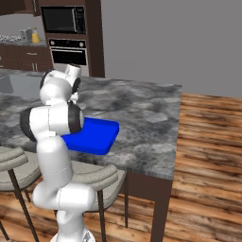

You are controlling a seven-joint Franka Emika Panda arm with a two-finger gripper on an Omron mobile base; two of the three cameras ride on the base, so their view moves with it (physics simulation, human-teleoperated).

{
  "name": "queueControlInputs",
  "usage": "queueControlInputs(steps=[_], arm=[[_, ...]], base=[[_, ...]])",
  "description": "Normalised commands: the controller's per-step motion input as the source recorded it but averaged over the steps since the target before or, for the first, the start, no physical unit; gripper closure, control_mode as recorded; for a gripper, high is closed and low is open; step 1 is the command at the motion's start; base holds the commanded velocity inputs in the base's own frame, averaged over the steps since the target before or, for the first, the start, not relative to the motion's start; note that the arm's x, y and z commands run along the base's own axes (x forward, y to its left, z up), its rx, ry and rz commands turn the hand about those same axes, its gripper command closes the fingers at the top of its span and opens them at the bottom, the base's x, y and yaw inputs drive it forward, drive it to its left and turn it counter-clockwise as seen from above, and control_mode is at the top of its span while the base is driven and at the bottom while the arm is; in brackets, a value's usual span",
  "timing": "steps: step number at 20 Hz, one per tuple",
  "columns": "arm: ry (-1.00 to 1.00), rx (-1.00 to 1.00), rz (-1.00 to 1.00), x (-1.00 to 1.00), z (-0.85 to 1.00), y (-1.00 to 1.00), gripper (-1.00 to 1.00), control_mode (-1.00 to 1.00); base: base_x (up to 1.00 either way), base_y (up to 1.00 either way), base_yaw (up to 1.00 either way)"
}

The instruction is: There is a tray on the dining counter. Grab the cup, mug, and pitcher and place them on the tray. The pitcher may be placed next to the tray if it cannot fit the tray.

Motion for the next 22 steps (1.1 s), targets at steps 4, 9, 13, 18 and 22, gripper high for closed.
queueControlInputs(steps=[4,9,13,18,22], arm=[[-0.03,0.00,0.12,-1.00,0.34,-0.22,-1.00,-1.00],[-0.06,-0.02,0.21,-0.88,0.73,-0.14,-1.00,-1.00],[-0.02,0.00,0.17,-0.75,0.91,-0.35,-1.00,-1.00],[-0.01,-0.02,0.15,-0.77,0.77,-0.40,-1.00,-1.00],[-0.12,-0.11,0.11,-0.87,0.55,-0.66,-1.00,-1.00]], base=[[0.00,0.00,0.00],[0.00,0.00,0.00],[0.00,0.00,0.00],[0.00,0.00,0.00],[0.00,0.00,0.00]])
